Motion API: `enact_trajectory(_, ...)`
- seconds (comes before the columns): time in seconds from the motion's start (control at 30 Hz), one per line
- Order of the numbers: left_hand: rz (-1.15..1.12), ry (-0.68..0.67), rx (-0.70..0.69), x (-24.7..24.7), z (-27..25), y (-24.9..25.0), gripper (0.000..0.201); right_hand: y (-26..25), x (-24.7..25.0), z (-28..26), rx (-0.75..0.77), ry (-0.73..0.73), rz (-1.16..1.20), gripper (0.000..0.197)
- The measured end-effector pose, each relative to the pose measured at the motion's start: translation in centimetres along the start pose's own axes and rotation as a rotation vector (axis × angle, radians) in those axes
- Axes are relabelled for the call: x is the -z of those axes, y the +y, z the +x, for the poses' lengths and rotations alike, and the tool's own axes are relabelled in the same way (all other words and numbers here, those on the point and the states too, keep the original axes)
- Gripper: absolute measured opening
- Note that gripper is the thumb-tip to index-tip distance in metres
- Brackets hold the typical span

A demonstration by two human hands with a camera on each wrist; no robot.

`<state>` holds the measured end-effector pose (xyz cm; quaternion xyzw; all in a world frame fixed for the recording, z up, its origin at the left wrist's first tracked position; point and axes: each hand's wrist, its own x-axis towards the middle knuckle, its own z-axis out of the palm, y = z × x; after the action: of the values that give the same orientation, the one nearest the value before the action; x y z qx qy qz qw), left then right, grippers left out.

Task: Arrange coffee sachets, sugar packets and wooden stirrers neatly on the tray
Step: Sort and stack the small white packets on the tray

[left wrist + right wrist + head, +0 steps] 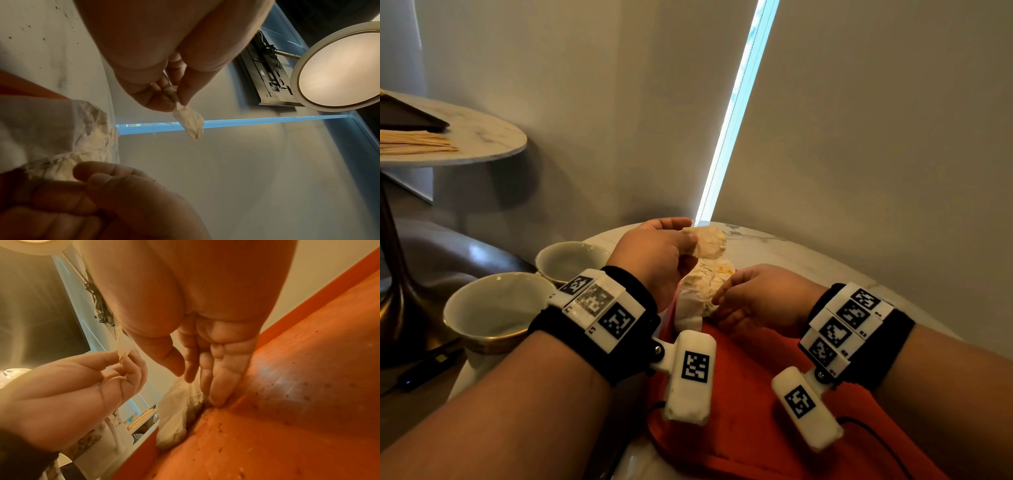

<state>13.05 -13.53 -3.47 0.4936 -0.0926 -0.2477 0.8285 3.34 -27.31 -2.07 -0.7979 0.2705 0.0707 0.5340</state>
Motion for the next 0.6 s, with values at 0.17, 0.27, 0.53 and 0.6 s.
enact_trajectory(0.17, -0.033, -0.015, 0.012, -0.1, -0.1, 0.1, 0.022, 0.2, 0.4, 0.0, 0.085, 0.089, -0.118, 0.014)
enact_trajectory(0.27, -0.062, -0.032, 0.015, -0.2, -0.3, 0.1, 0.021, 0.1, 0.5, 0.3, 0.289, 0.237, -0.025, 0.014)
enact_trajectory(0.53, -0.088, -0.068, 0.035, -0.1, -0.7, 0.2, 0.019, -0.9, -0.8, -0.5, 0.500, 0.186, 0.333, 0.026)
enact_trajectory(0.6, -0.064, -0.097, 0.049, -0.2, -0.8, 0.1, 0.024, -1.0, -1.1, -0.7, 0.536, 0.245, 0.258, 0.004)
